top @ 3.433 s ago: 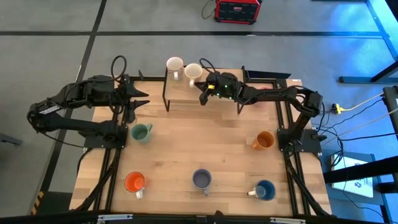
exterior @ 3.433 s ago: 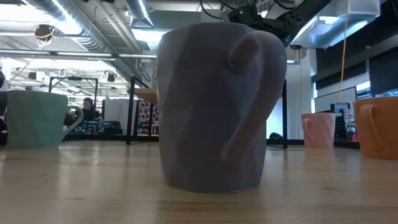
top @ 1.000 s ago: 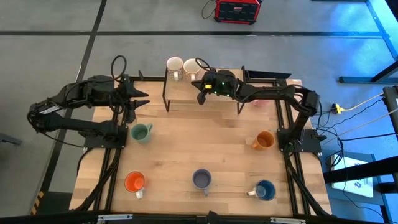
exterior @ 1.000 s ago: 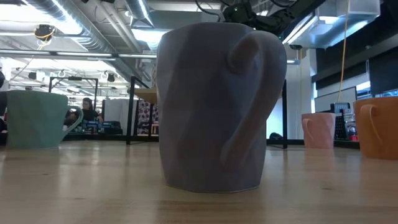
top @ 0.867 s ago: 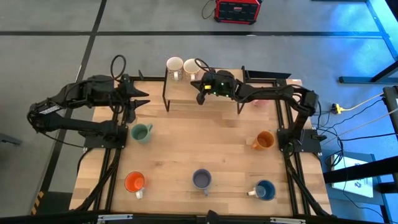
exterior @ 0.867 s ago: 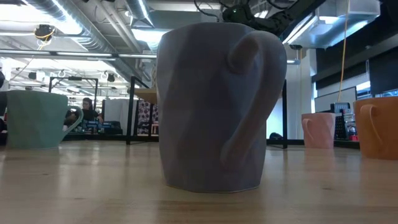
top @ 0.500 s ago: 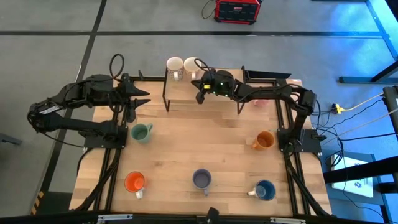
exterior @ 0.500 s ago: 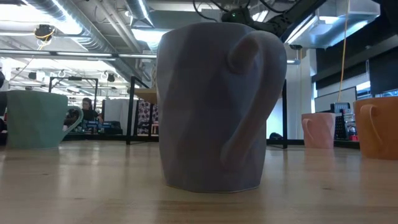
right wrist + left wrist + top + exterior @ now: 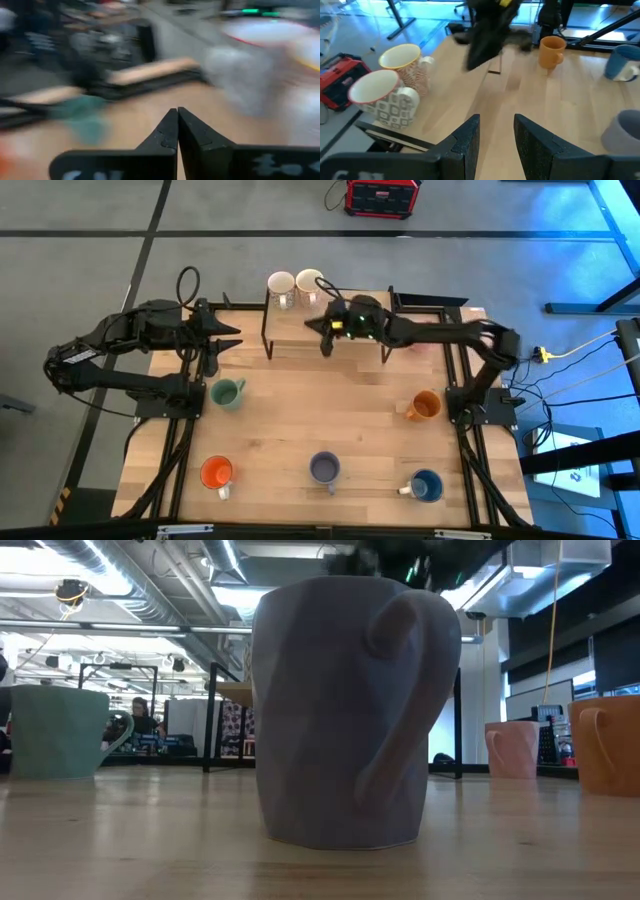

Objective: Place coffee mugs
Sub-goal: Put the orange mug on the shelf

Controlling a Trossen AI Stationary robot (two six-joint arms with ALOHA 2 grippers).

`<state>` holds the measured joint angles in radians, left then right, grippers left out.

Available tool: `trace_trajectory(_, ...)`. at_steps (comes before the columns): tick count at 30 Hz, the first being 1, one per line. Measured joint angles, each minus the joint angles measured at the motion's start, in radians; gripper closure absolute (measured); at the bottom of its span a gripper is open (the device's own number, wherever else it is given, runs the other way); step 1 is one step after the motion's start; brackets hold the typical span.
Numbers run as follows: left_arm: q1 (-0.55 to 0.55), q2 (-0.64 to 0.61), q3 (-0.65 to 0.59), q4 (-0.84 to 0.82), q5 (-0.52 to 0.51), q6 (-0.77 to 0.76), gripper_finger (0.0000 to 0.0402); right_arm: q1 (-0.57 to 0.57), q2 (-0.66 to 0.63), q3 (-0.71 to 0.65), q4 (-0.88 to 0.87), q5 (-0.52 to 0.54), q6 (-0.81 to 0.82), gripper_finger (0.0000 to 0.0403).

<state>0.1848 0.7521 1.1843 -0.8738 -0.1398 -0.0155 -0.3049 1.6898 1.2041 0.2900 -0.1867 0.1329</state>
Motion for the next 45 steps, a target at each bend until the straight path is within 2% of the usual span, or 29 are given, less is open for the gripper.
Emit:
trace_trajectory(3,0.0,0.0,0.0,0.0,0.036,-0.008,0.0287,0.104,-0.112,0.003,-0.136,-0.044,0.068,0.0402)
trace_trajectory(7,-0.007,0.027,0.0,0.0,0.116,-0.008,0.0287,0.253,-0.211,0.002,-0.388,-0.023,0.191,0.0402)
trace_trajectory(13,-0.049,0.101,0.0,0.004,0.181,-0.009,0.0287,0.5,-0.248,0.0,-0.677,0.164,0.404,0.0402)
trace_trajectory(20,-0.168,0.218,0.0,0.005,0.18,-0.112,0.0287,0.723,-0.248,-0.073,-0.742,0.397,0.557,0.0402)
trace_trajectory(27,-0.405,0.306,0.0,-0.004,0.122,-0.429,0.0287,0.907,-0.248,-0.135,-0.742,0.497,0.699,0.0402)
trace_trajectory(32,-0.577,0.315,0.0,-0.154,0.197,-0.74,0.0287,1.015,-0.248,-0.135,-0.743,0.562,0.706,0.0402)
trace_trajectory(36,-0.709,0.315,0.0,-0.262,0.285,-1.024,0.0287,1.058,-0.248,-0.135,-0.743,0.576,0.701,0.0402)
trace_trajectory(39,-0.794,0.315,0.0,-0.265,0.298,-1.192,0.0286,1.067,-0.248,-0.135,-0.747,0.576,0.701,0.0402)
trace_trajectory(42,-0.834,0.315,0.0,-0.265,0.273,-1.303,0.0277,1.074,-0.248,-0.135,-0.759,0.56,0.701,0.0402)
trace_trajectory(45,-0.882,0.315,0.0,-0.281,0.207,-1.391,0.0257,1.089,-0.248,-0.135,-0.76,0.566,0.701,0.0402)
